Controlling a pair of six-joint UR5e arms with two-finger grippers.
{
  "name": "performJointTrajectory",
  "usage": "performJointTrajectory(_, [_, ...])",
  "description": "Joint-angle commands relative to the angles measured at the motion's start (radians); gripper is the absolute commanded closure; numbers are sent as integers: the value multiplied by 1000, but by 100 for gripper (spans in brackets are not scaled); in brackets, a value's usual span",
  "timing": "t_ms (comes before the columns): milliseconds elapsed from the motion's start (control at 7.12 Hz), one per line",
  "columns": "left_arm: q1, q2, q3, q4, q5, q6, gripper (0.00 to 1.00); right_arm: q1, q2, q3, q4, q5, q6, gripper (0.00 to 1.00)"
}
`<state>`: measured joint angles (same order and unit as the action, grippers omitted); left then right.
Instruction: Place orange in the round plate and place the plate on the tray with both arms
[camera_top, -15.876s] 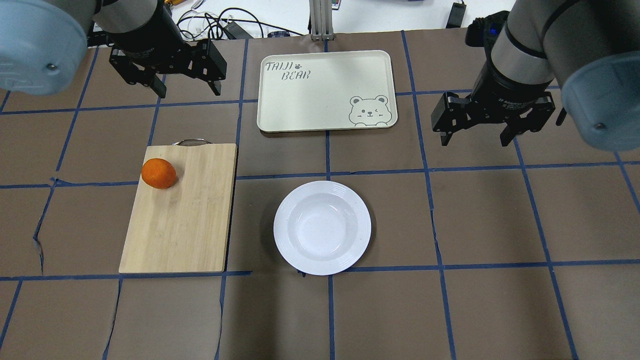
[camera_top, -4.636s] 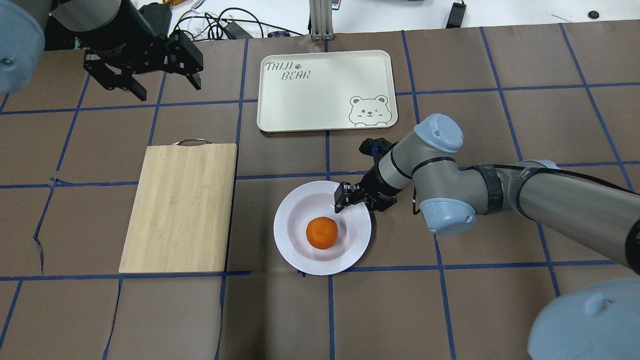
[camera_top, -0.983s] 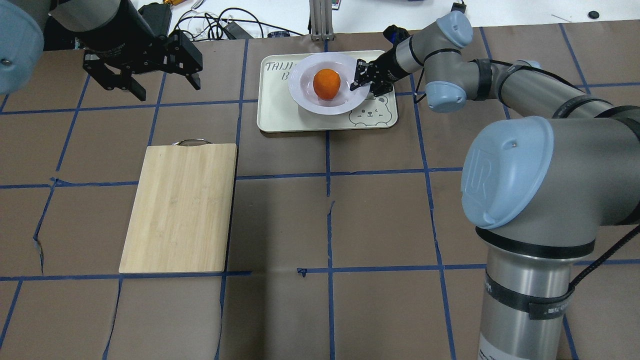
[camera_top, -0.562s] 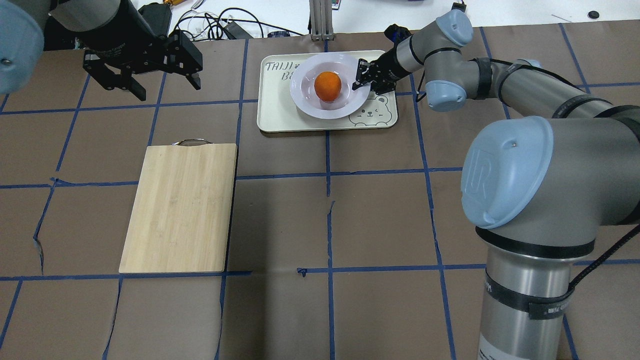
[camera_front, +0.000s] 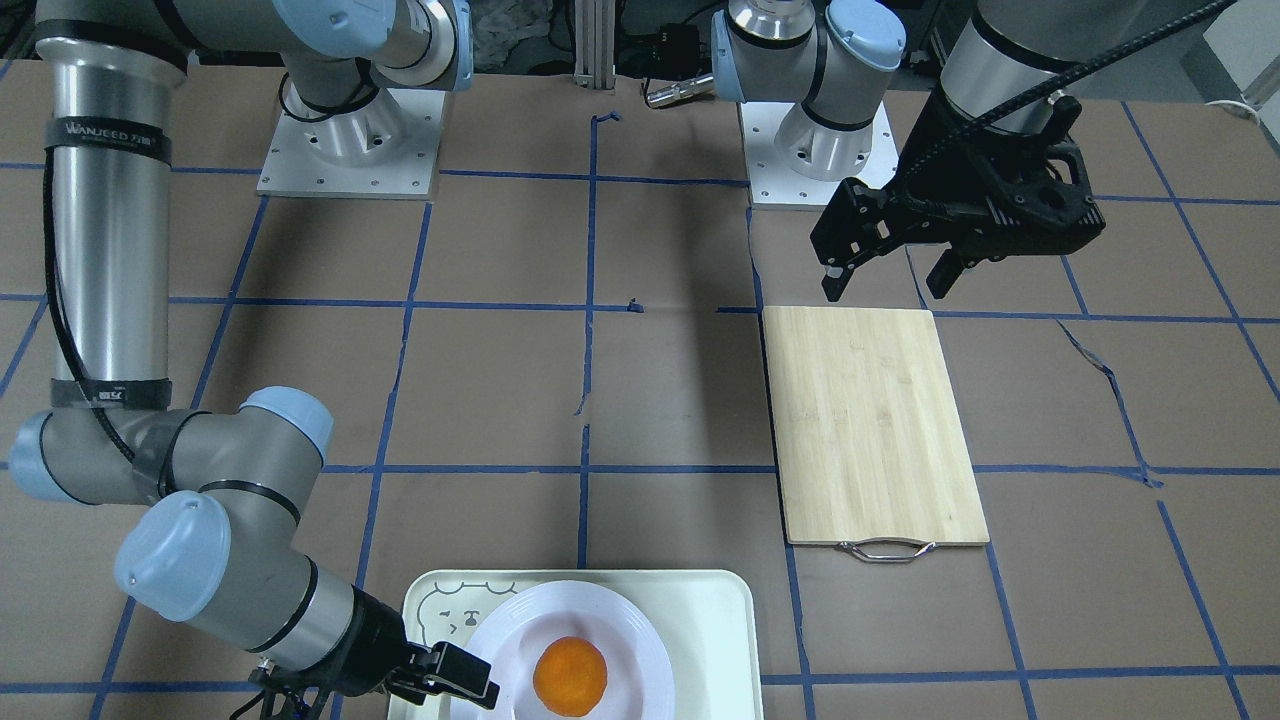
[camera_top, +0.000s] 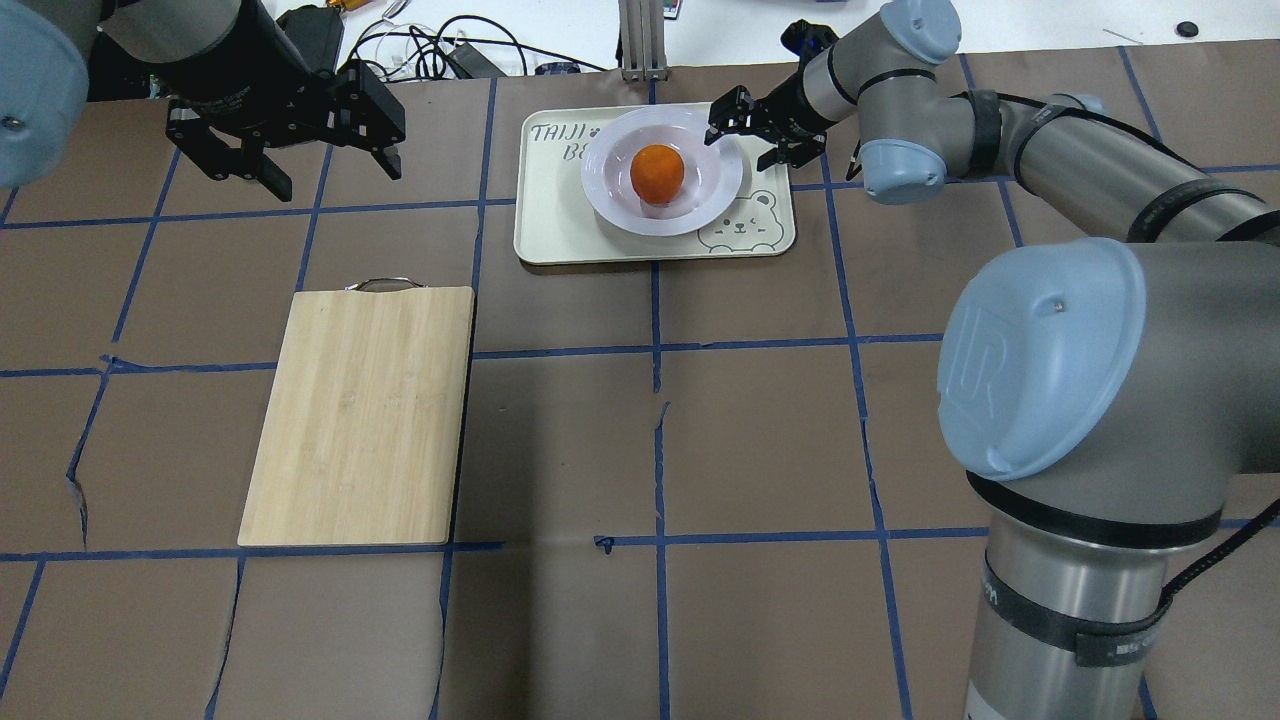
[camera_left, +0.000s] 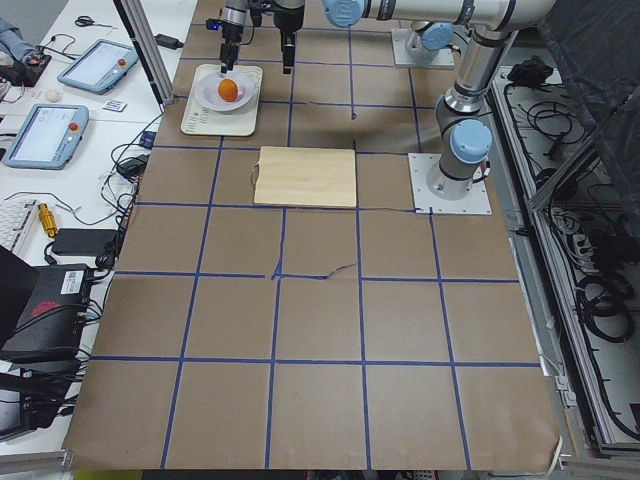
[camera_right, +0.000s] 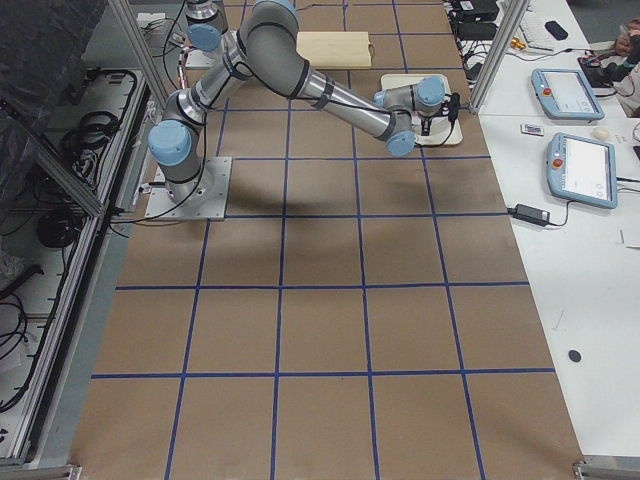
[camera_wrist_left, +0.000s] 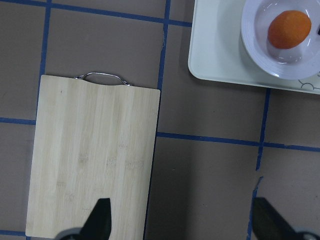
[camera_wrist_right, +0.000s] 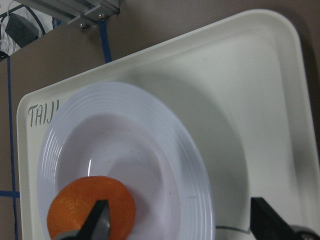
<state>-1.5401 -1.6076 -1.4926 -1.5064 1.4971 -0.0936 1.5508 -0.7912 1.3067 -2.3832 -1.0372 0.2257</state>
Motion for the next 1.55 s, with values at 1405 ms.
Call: performJointTrajectory(1405, [2, 0, 2, 0, 0, 0, 0, -6, -660, 146, 940, -509, -106, 0])
